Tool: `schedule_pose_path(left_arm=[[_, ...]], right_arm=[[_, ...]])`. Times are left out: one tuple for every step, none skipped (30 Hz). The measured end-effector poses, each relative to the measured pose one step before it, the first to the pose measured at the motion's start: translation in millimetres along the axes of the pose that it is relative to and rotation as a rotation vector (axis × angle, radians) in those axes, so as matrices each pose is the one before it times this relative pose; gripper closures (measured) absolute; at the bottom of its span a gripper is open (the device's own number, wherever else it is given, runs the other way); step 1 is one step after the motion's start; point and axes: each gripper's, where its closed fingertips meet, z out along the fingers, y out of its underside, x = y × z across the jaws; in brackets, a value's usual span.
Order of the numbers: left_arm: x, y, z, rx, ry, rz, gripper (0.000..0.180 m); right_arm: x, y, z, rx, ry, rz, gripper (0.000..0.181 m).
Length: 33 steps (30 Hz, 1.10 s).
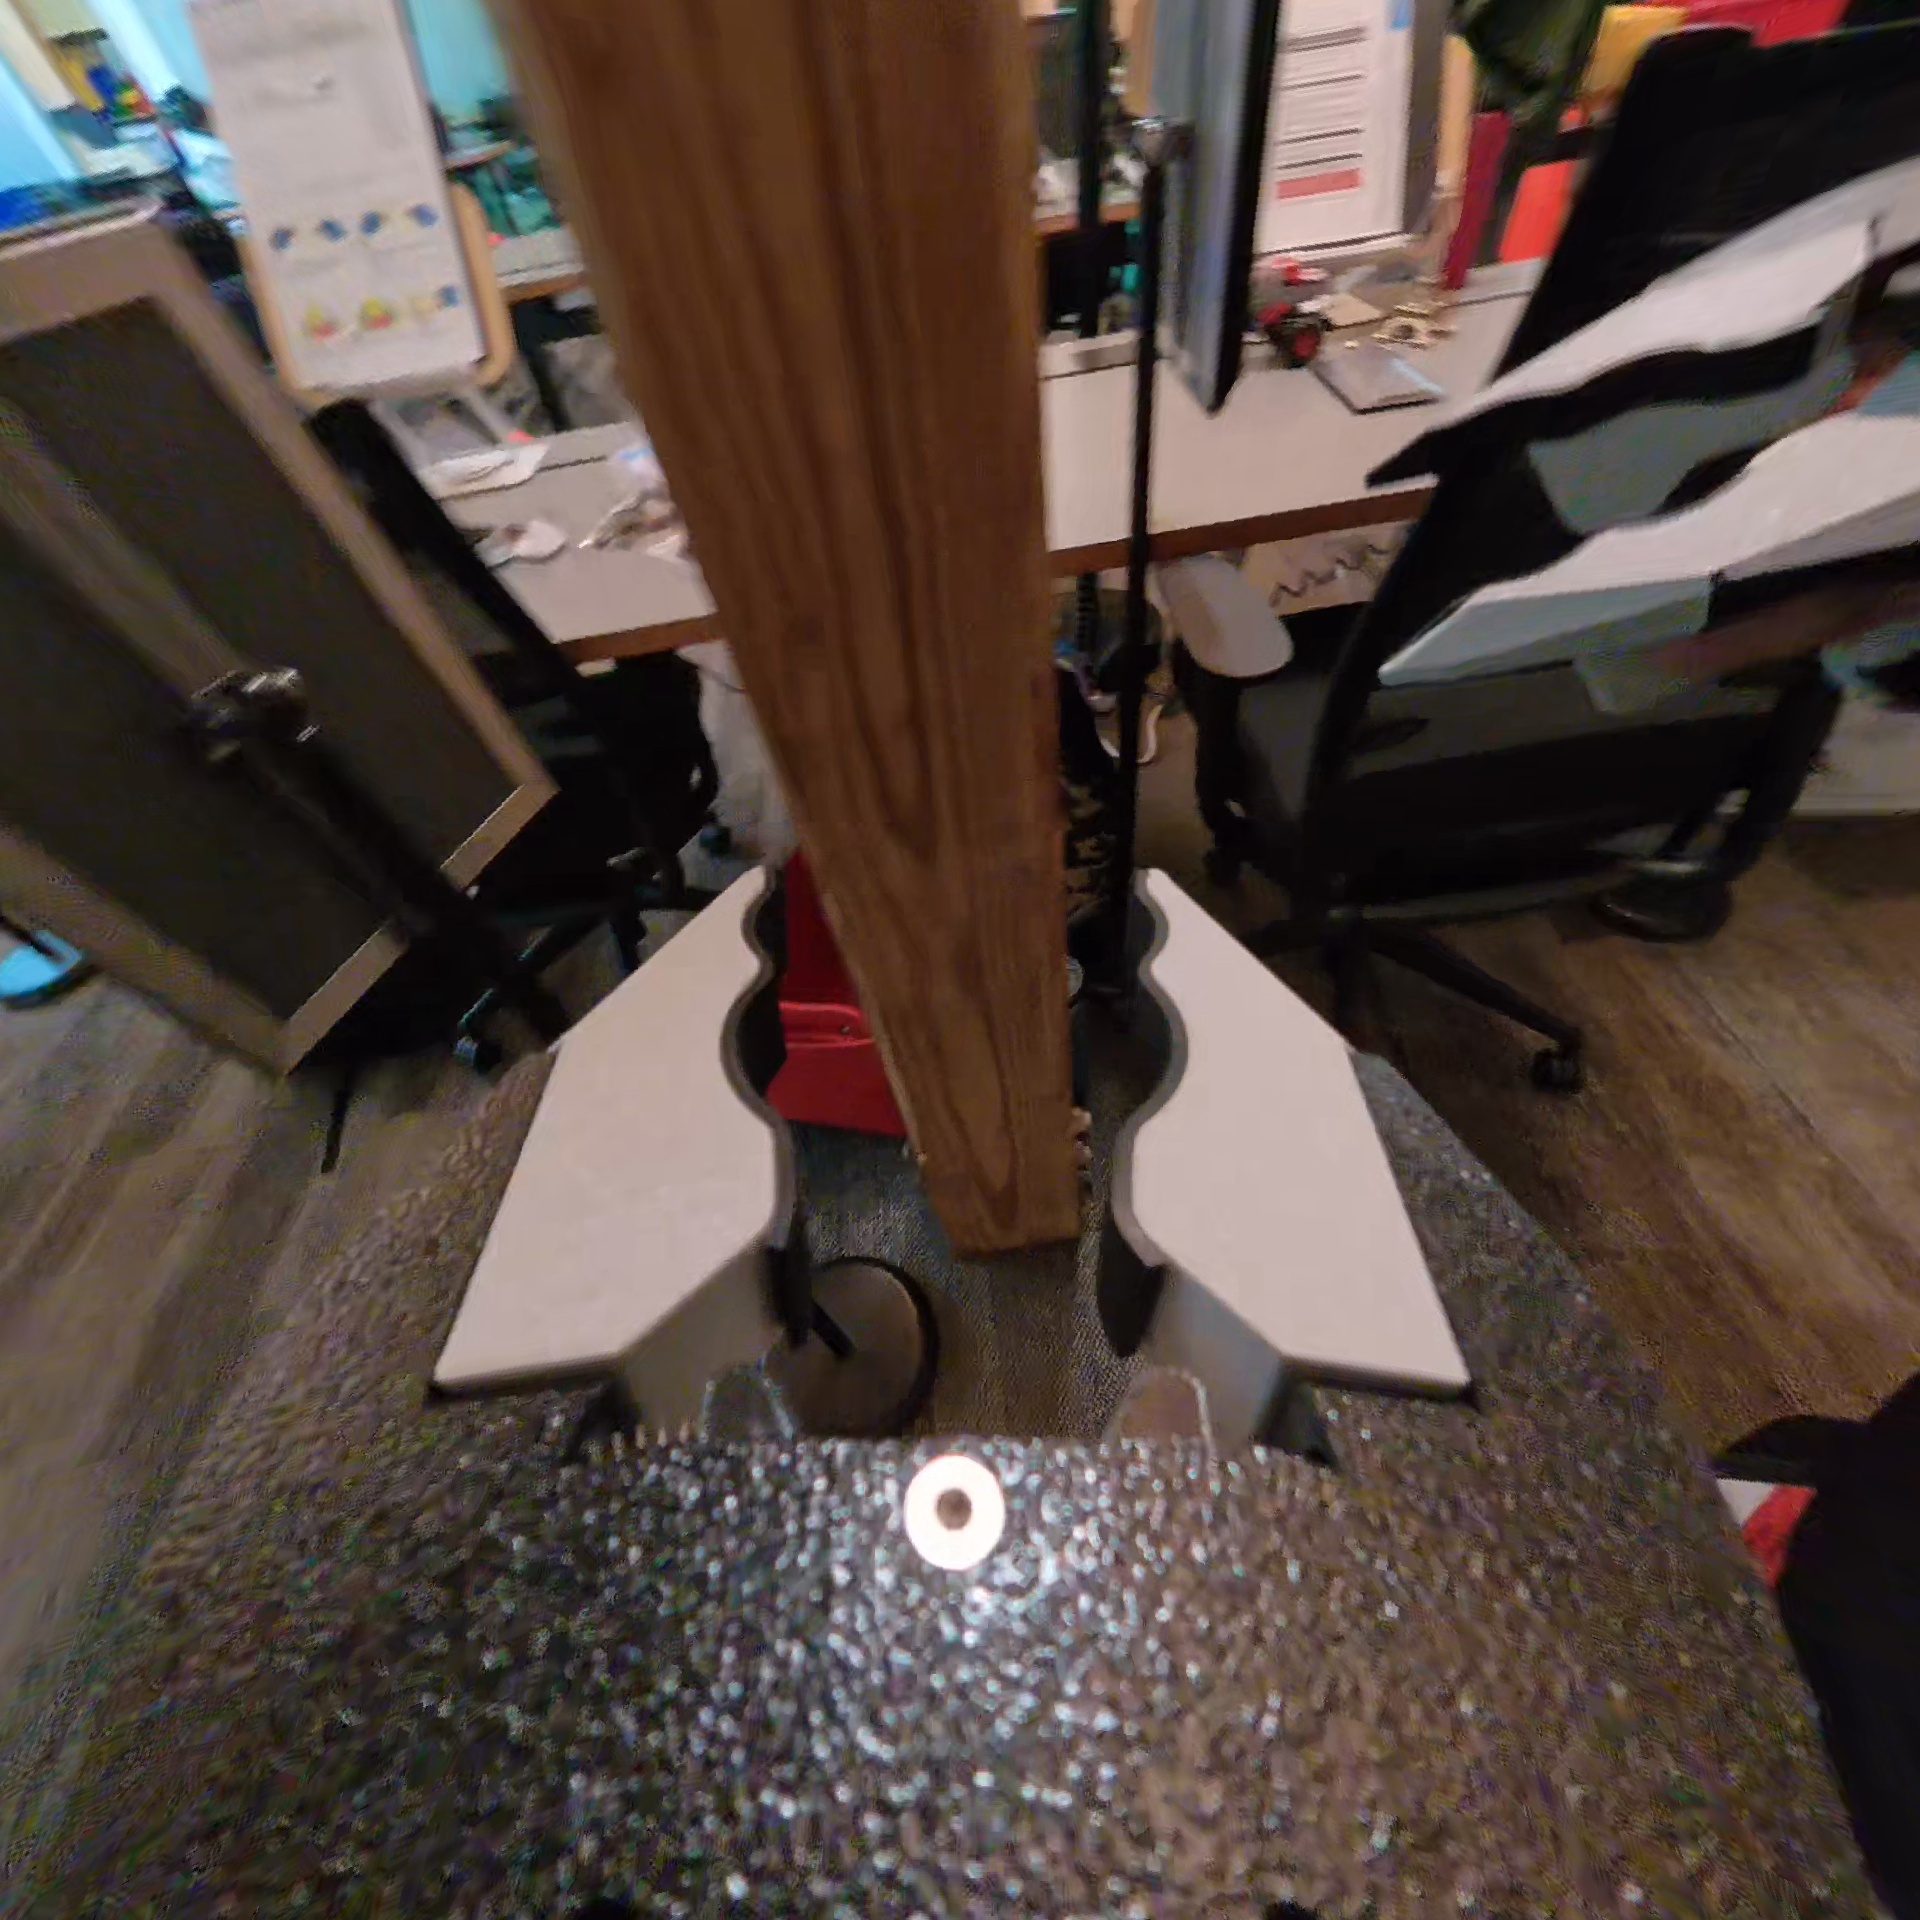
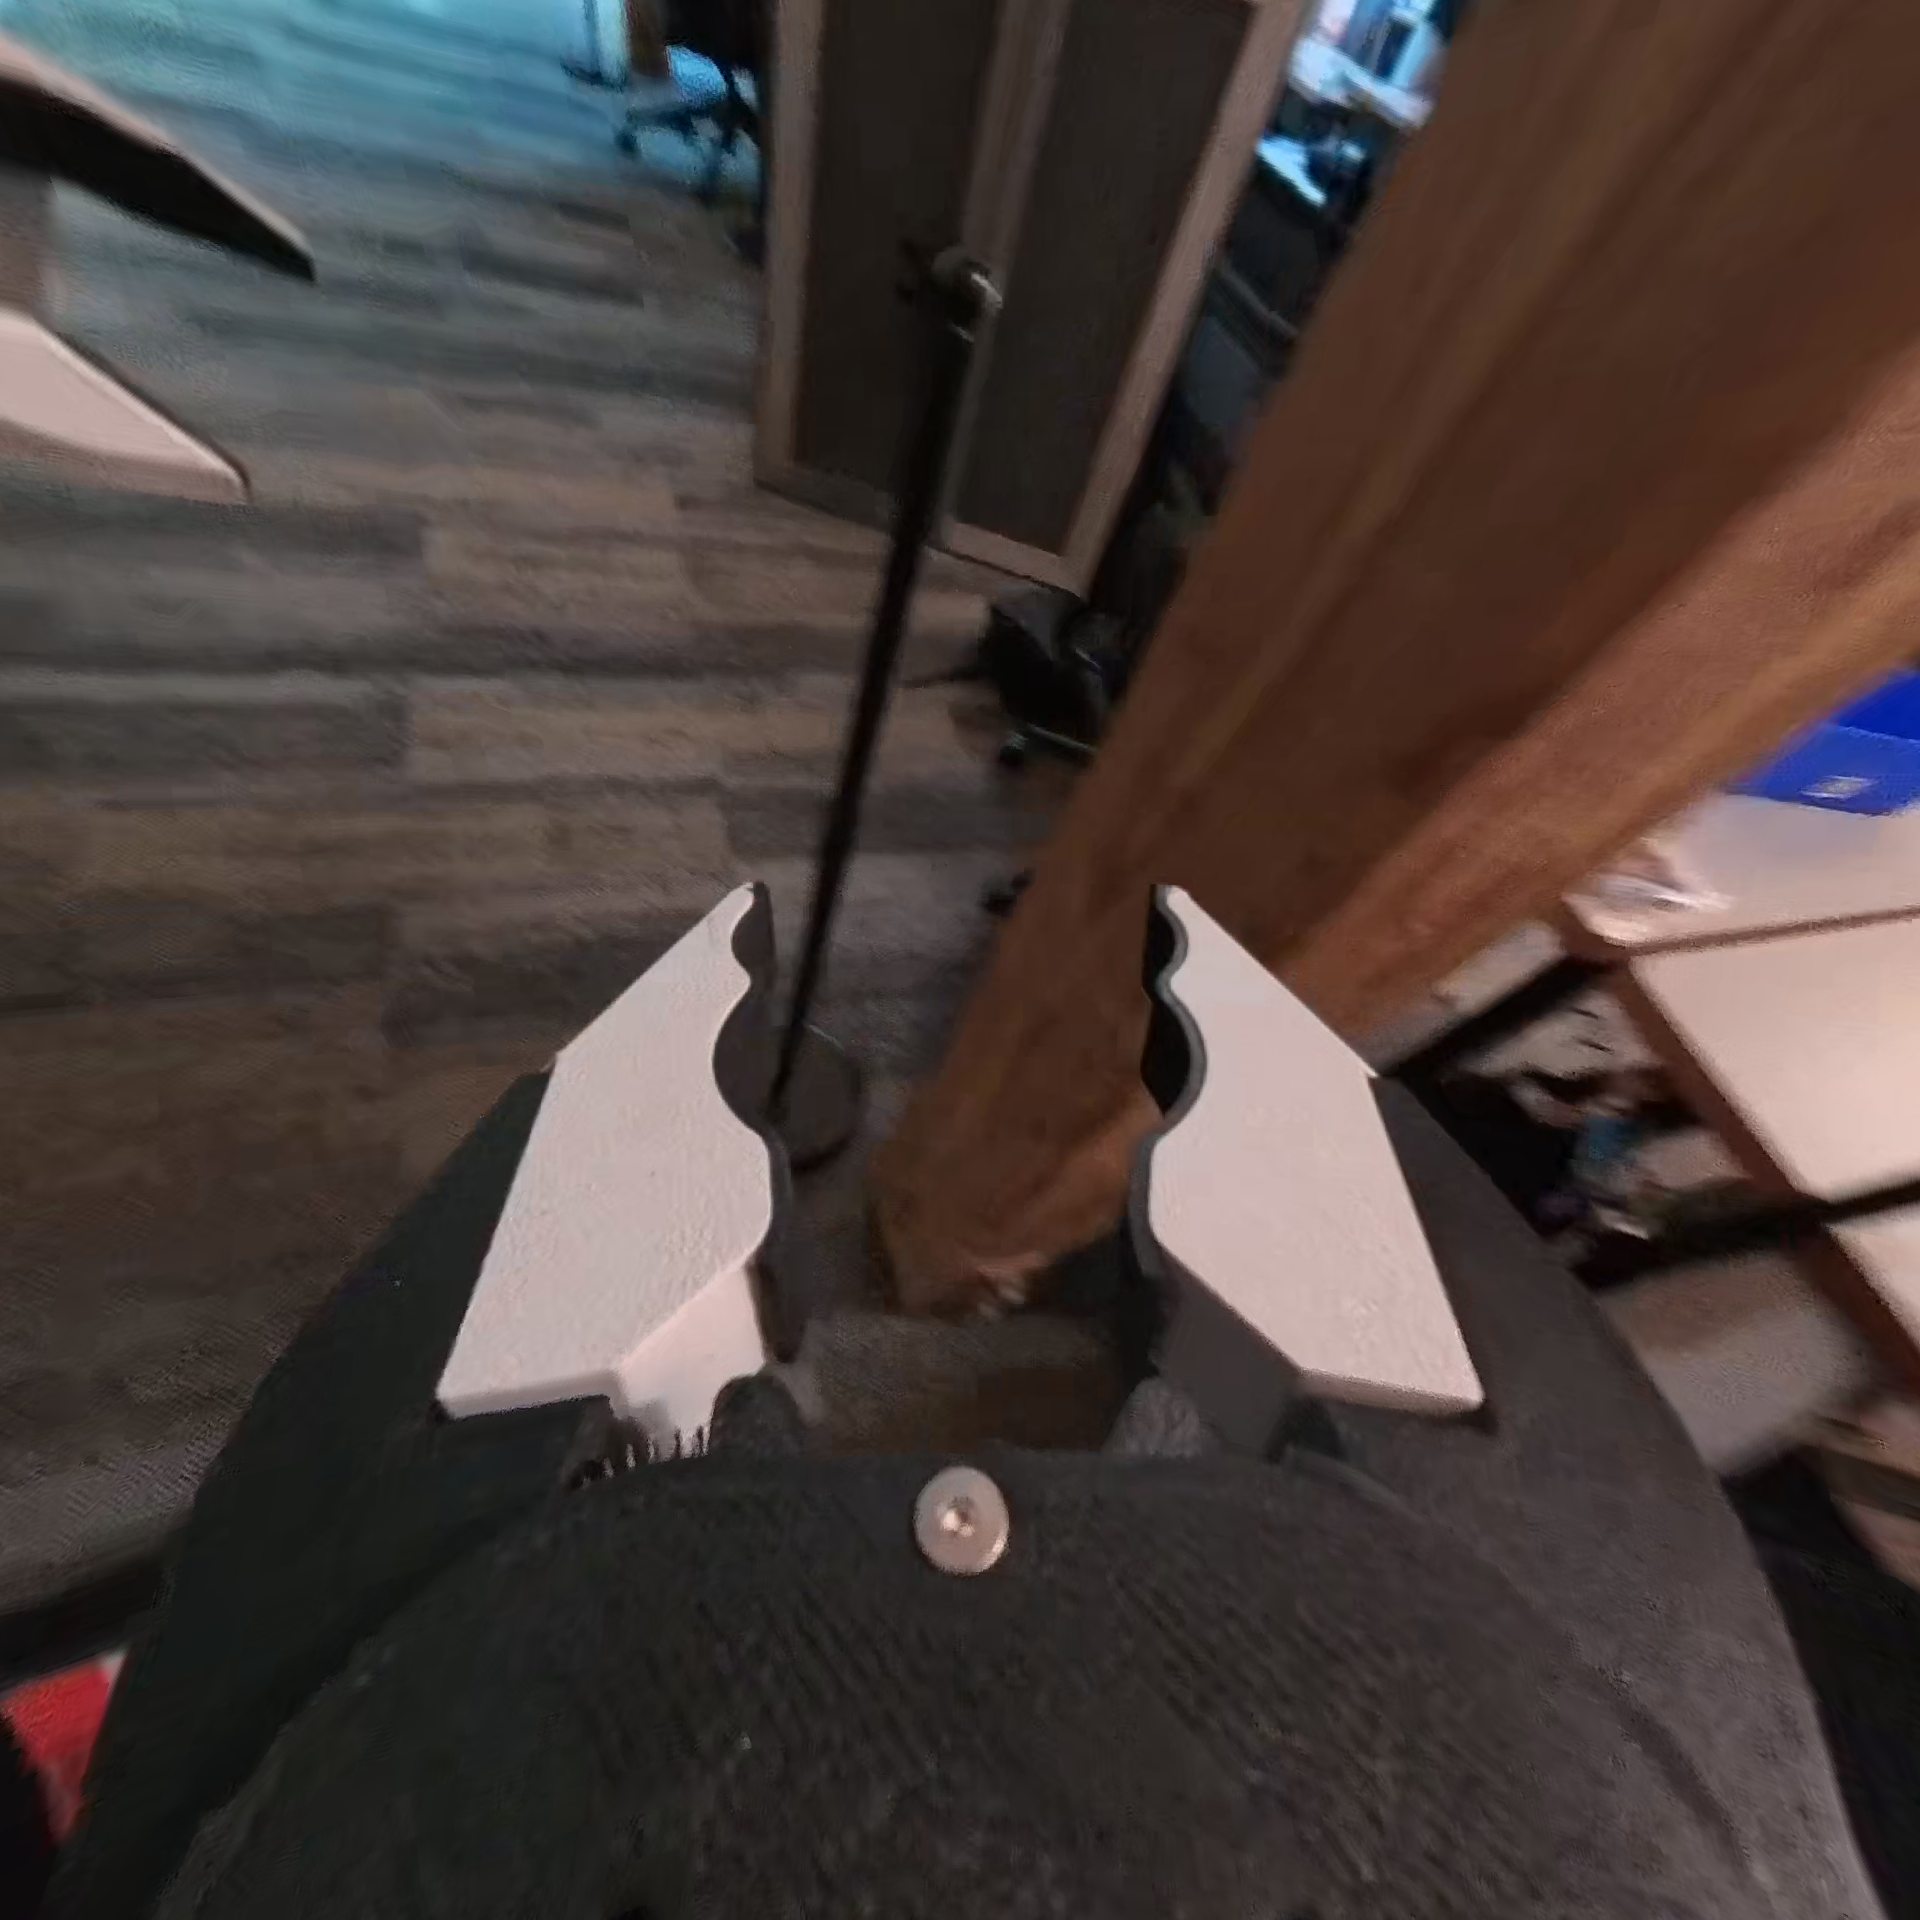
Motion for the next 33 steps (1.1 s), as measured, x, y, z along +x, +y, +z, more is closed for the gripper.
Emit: schedule_pose_path(left_arm=[[-18.72,10.6,-9.13,-0.004,-0.0299,-0.0129,0.115],[-19.47,11.13,-8.56,-0.0105,-0.0255,-0.0064,0.113],[-20.34,11.58,-7.97,-0.0154,-0.0204,-0.0046,0.111],[-21.88,11.78,-7.63,-0.019,-0.0231,-0.0066,0.109],[-23.79,11.64,-7.05,-0.0219,-0.0276,-0.0111,0.107],[-24.27,10.84,-6.14,-0.0228,-0.0253,-0.0176,0.105],[-24.67,9.6,-5.36,-0.0232,-0.0236,-0.0261,0.103],[-25.45,7.9,-4.38,-0.0243,-0.0276,-0.0313,0.101],[-25.36,5.87,-3.2,-0.0233,-0.0279,-0.0271,0.099],[-24.76,3.54,-1.77,-0.0172,-0.0256,-0.017,0.097],[-24.57,1.07,-0.25,-0.0078,-0.0285,-0.0073,0.096],[-24.56,-1.4,1.2,0.0038,-0.0338,-0.0003,0.093],[-23.65,-3.12,2.63,0.0136,-0.0327,0.0021,0.092],[-22.26,-4.07,3.91,0.0169,-0.0261,0.0003,0.091],[-21.83,-4.22,5.13,0.0144,-0.0235,-0.005,0.091],[-22.1,-4.65,6.07,0.0131,-0.0237,-0.0099,0.09],[-21.75,-5.52,7.01,0.0177,-0.0185,-0.0095,0.089],[-21.46,-5.49,8.26,0.0219,-0.013,-0.006,0.089],[-22.26,-4.1,9.49,0.02,-0.0134,-0.0035,0.089],[-23.24,-1.79,10.92,0.0125,-0.0134,-0.0033,0.089],[-23.35,0.32,12.2,0.0034,-0.0084,-0.0054,0.089],[-23.5,0.91,13.04,0.0006,-0.0027,-0.0081,0.089],[-23.96,-0.01,13.5,0.0067,-0.0003,-0.0095,0.087],[-24.39,-1.41,14.11,0.0135,0.0025,-0.0079,0.087],[-24.45,-2.42,14.69,0.0145,0.0072,-0.0071,0.087],[-24.36,-3.43,15.12,0.0124,0.0118,-0.0078,0.087],[-23.93,-5.07,15.27,0.0142,0.0153,-0.0059,0.086],[-23.2,-6.56,15.48,0.0167,0.0188,0.0,0.086],[-22.83,-6.67,15.48,0.0085,0.0206,0.006,0.086],[-22.66,-5.92,14.9,-0.0111,0.021,0.0062,0.086],[-22.2,-6.5,13.36,-0.0228,0.0203,0.0046,0.085],[-22.08,-8.2,11.84,-0.0144,0.0169,0.0096,0.083],[-22.03,-8.83,11.12,0.0022,0.0123,0.0171,0.081]], right_arm=[[-18.49,-5.45,22.72,0.0212,-0.0317,0.0367,0.111],[-16.22,-3.29,24.02,0.0127,-0.0239,0.027,0.111],[-13.87,-3.08,25.43,0.011,-0.0142,0.0257,0.11],[-14.35,-4.49,26.1,0.0157,-0.0201,0.0269,0.109],[-15.81,-5.82,26.66,0.0172,-0.0356,0.016,0.109],[-14.61,-6.17,26.68,0.0085,-0.0406,-0.0011,0.108],[-10.76,-6.75,25.89,-0.0035,-0.0295,-0.0098,0.108],[-7.21,-9.28,24.21,-0.0049,-0.0195,-0.0065,0.105],[-6.74,-13.37,22.17,0.0095,-0.0241,-0.0036,0.103],[-6.65,-15.84,21.07,0.0254,-0.0315,-0.0116,0.102],[-4.88,-15.1,20.93,0.0271,-0.0268,-0.0239,0.103],[-1.58,-12.68,20.87,0.0155,-0.0148,-0.0307,0.104],[0.05,-11.58,20.3,0.0084,-0.0103,-0.0258,0.103],[0.53,-12.57,18.91,0.0103,-0.0121,-0.0146,0.103],[2.27,-14.36,17.12,0.0184,-0.0015,-0.0081,0.102],[3.05,-15.22,16.05,0.0257,0.0056,-0.0093,0.103],[2.66,-13.83,15.71,0.0233,0.0065,-0.0077,0.103],[2.47,-11.51,16.06,0.0166,0.0089,-0.0009,0.103],[1.55,-9.76,17.27,0.0136,0.0069,0.0038,0.103],[0.01,-9.12,17.87,0.0149,0.0038,0.0046,0.103],[-0.5,-9.25,18.23,0.0162,0.0035,-0.006,0.103],[-3.26,-8.66,17.3,0.016,0.0077,-0.0253,0.103],[0.72,-6.47,21.24,0.0105,0.0146,-0.0361,0.102],[2.21,-4.51,22.93,0.0012,0.017,-0.0286,0.101],[1.22,-2.28,23.42,-0.0074,0.0121,-0.006,0.099],[4.25,-0.75,25.41,-0.0106,0.0119,0.022,0.095],[5.78,-1.57,25.9,-0.0074,0.0223,0.0345,0.092],[5.26,-2.7,25.07,-0.0034,0.0316,0.0258,0.09],[7.34,-1.2,26.72,-0.0044,0.0406,0.0127,0.09],[6.09,-0.43,25.78,-0.0178,0.0414,0.0063,0.088],[3.49,0.01,27.5,-0.0302,0.028,0.0035,0.086],[2.25,-0.29,26.55,-0.0338,0.0175,0.0061,0.082],[3.07,-1.05,21.76,-0.026,0.0148,0.0146,0.078]])
